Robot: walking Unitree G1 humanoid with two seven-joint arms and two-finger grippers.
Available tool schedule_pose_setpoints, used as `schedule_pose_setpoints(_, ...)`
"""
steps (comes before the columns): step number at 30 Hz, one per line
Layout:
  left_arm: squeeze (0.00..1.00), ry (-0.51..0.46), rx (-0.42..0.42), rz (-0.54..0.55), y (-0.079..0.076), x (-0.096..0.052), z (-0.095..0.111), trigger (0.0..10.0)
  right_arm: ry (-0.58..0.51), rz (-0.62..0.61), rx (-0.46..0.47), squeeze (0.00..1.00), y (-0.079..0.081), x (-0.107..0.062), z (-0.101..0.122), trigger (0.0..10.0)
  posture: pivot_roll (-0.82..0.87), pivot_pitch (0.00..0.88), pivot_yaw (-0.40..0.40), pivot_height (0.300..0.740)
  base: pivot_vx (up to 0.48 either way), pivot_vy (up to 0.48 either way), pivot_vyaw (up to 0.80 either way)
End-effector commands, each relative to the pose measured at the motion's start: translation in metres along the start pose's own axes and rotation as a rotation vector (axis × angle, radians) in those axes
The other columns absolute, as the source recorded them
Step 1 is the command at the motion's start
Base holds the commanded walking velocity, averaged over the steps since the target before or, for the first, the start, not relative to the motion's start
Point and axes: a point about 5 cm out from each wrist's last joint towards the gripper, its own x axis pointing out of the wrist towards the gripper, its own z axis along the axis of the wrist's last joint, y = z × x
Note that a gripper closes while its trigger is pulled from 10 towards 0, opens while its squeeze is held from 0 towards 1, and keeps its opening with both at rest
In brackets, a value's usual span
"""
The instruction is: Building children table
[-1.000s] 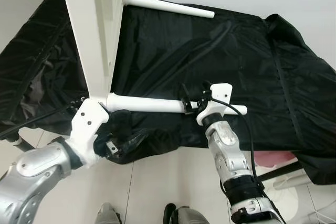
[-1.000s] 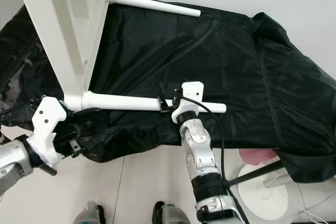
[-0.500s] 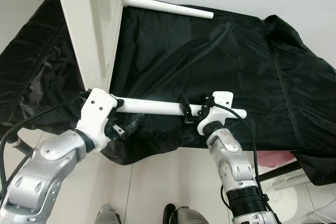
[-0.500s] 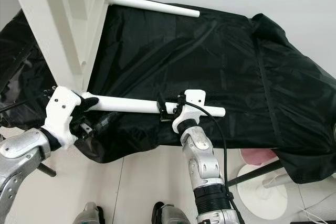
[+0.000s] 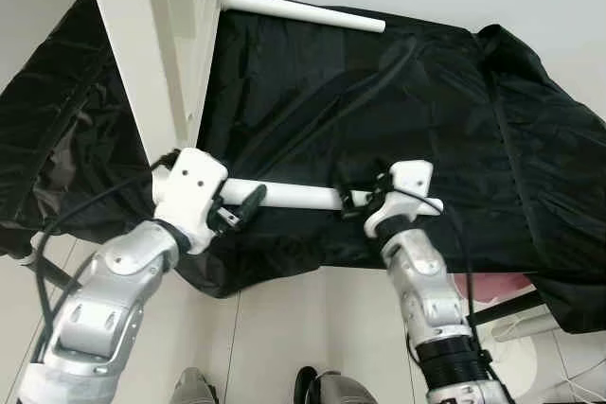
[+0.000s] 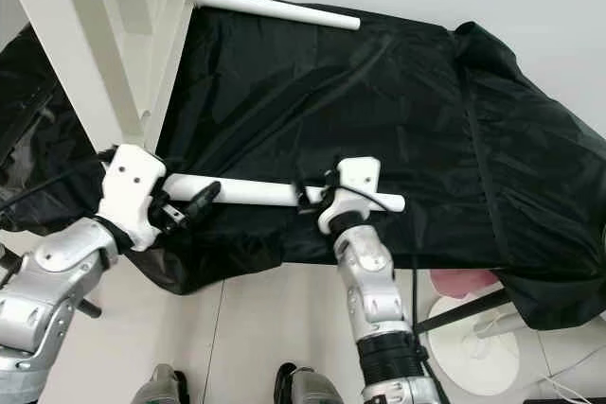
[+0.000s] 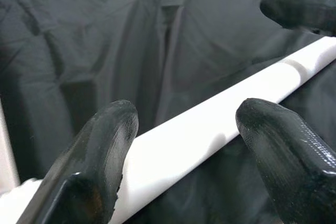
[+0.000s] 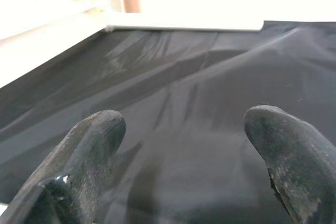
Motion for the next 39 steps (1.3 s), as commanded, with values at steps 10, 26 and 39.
schedule_pose_setpoints(10, 0.0, -0.053, -0.055, 0.234, -0.007, 0.021, -0.013, 10.0, -0.067, -0.022, -0.063, 0.0, 0.003, 0.008, 0.004, 10.0, 0.13, 0.145, -0.123, 0.74, 0.0, 0.0, 0.0)
schedule_pose_setpoints(26, 0.0, -0.11, -0.089, 0.315, -0.002, 0.034, -0.018, 10.0, -0.084, -0.024, -0.069, 0.0, 0.008, 0.008, 0.001, 10.0, 0.12, 0.154, -0.102, 0.74, 0.0, 0.0, 0.0)
schedule_pose_setpoints(39, 0.0, -0.177, -0.061, 0.285, 0.0, 0.036, -0.014, 10.0, -0.116, -0.029, -0.102, 0.0, 0.001, 0.013, 0.007, 10.0, 0.1, 0.132, -0.1, 0.74, 0.0, 0.0, 0.0)
